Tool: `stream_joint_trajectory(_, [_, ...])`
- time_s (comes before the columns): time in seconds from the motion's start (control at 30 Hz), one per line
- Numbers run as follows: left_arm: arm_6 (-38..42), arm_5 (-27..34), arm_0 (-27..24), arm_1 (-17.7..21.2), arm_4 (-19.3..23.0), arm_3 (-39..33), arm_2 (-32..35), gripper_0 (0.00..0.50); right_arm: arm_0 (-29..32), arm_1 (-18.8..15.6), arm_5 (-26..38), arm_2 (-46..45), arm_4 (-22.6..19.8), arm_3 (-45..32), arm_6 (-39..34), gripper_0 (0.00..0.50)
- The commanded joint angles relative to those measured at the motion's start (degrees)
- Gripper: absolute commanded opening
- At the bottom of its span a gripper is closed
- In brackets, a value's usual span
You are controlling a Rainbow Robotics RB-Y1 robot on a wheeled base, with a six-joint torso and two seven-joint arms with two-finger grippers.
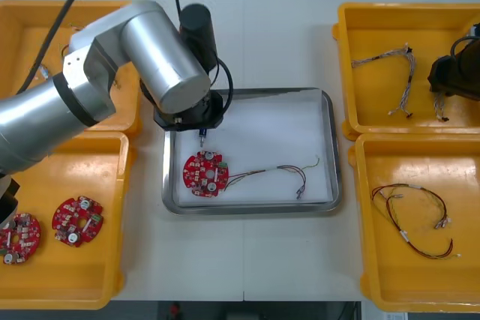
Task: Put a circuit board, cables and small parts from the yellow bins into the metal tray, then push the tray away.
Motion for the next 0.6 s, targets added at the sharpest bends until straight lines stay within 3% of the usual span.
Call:
stream_joint_trajectory(0.03, [2.30,6.39,-2.64,0.10,1.80,-4.81,8.27,0.500,-0.02,0.47,-0.32,0.50,0.06,-0.78,-1.92,0.000])
stream_joint_trajectory(0.3, [-1.22,16.41,-2.64,4.76,5.41,-7.98,18.81,0.500,-0.02,-0.76,2.93,0.58,0.59,-3.68,-1.75,0.000])
stream_joint_trajectory(0.6, [-9.39,19.63,-2.55,11.79,7.43,-4.55,27.95,0.500,2.09,-1.38,20.42,0.58,2.00,-20.47,-2.36,0.000])
